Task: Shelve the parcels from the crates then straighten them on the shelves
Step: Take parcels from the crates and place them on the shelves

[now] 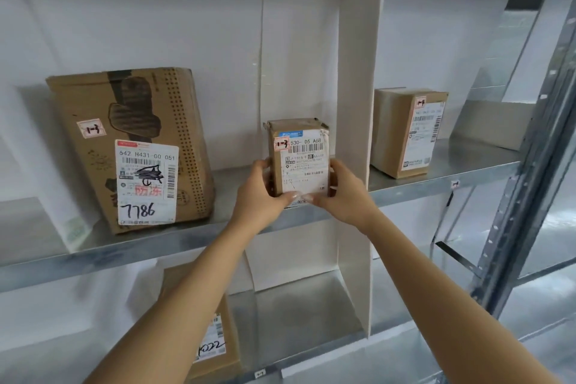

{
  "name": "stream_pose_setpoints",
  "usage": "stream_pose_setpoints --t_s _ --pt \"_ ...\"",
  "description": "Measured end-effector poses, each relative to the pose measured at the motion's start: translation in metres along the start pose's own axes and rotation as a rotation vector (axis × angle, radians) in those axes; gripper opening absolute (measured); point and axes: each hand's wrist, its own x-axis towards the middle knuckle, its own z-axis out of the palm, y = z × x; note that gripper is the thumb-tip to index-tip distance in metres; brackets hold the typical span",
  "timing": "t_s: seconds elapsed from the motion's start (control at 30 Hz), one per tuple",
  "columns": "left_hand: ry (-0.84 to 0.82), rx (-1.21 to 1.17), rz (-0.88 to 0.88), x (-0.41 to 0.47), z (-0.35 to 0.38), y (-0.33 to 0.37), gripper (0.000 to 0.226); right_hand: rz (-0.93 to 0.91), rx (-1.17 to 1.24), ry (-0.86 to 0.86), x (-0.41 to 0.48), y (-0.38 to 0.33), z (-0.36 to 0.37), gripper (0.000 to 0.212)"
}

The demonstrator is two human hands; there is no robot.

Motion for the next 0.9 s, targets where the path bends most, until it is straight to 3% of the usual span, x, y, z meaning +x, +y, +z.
stream_pose_setpoints --t_s 0.27,0.43,0.5,0.7,0.9 --pt "0.054 0.068 -0.083 0.015 0.014 0.005 0.070 -0.014 -0.063 -0.121 0.028 0.006 -0.002 0.074" --pt "0.060 0.059 -0.138 0.005 0.006 0.008 0.115 -0.034 0.043 -0.102 0.028 0.011 -0.008 0.105" --pt "0.090 0.035 -0.133 -0.005 -0.005 0.012 0.120 -0.049 0.147 -0.032 0.023 0.007 -0.014 0.112" --pt "0.198 -0.024 -0.020 -0.040 -0.060 0.036 0.100 -0.278 0.486 0.091 0.006 -0.041 -0.028 0.104" --pt "0.368 0.031 0.075 -0.090 -0.126 0.045 0.079 -0.458 0.663 -0.085 -0.014 -0.104 0.009 0.096"
